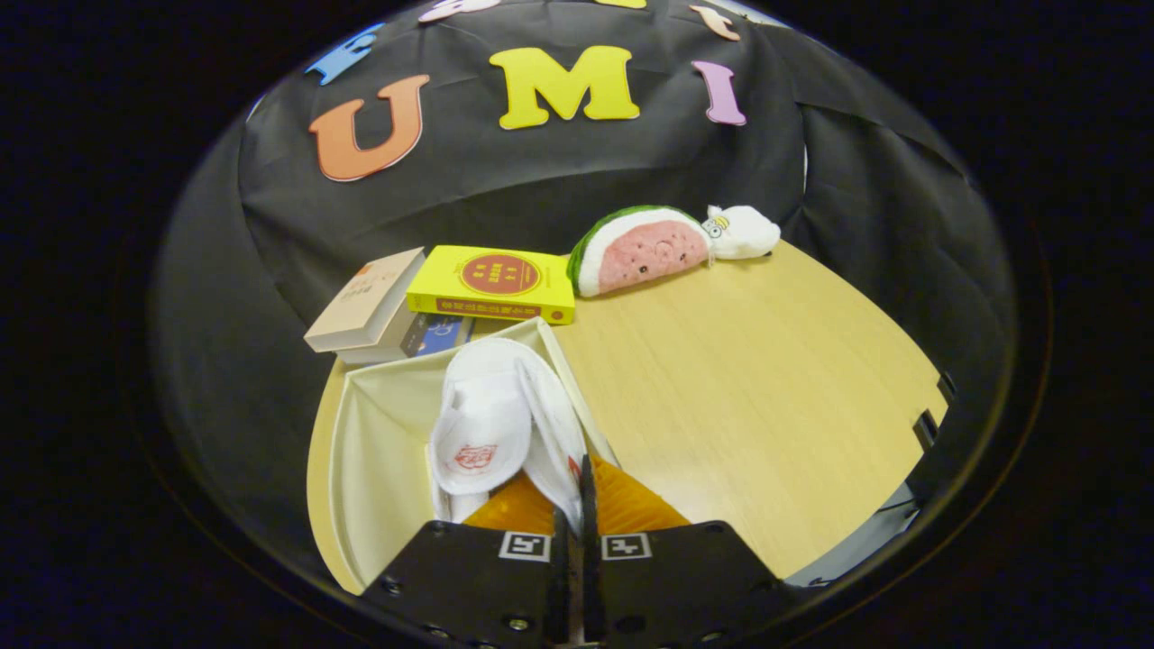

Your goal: Open the storage box then place both shoes into the box .Put the left shoe in first, then the right shoe, with the right side of both shoes facing outward in a uniform manner.

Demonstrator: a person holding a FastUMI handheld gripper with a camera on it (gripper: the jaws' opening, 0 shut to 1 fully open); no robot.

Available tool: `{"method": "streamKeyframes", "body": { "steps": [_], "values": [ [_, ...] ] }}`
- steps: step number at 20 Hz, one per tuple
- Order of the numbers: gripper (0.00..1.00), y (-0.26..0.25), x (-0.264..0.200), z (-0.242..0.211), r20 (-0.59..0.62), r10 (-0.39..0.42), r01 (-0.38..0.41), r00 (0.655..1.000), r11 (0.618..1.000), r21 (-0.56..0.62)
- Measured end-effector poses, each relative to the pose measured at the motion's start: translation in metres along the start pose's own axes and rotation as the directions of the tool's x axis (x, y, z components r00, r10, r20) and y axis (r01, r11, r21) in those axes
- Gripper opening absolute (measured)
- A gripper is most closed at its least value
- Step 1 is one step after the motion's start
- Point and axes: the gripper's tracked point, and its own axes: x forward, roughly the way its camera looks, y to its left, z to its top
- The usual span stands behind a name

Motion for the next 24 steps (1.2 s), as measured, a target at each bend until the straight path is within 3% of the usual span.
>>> {"method": "streamKeyframes", "body": {
  "steps": [1,2,4,7,9,13,17,21,24],
  "values": [
    [0.21,0.007,-0.003,-0.002,-0.006,0.037,-0.037,0.999,0.999,0.004],
    [0.28,0.009,-0.005,-0.005,-0.015,0.053,-0.053,0.998,0.999,-0.002],
    [0.54,0.010,-0.016,0.006,0.028,0.082,-0.082,0.996,0.997,-0.011],
    [0.79,0.008,-0.034,0.027,0.090,0.117,-0.113,0.989,0.993,-0.044],
    [0.81,0.001,-0.042,0.040,0.117,0.131,-0.127,0.984,0.991,-0.042],
    [0.94,-0.021,-0.065,0.067,0.182,0.150,-0.137,0.972,0.987,-0.080],
    [0.96,-0.060,-0.095,0.094,0.272,0.144,-0.107,0.951,0.983,-0.147],
    [0.96,-0.117,-0.129,0.126,0.345,0.106,-0.059,0.932,0.988,-0.145],
    [0.96,-0.173,-0.154,0.162,0.423,0.034,0.010,0.905,0.995,-0.103]
  ]
}}
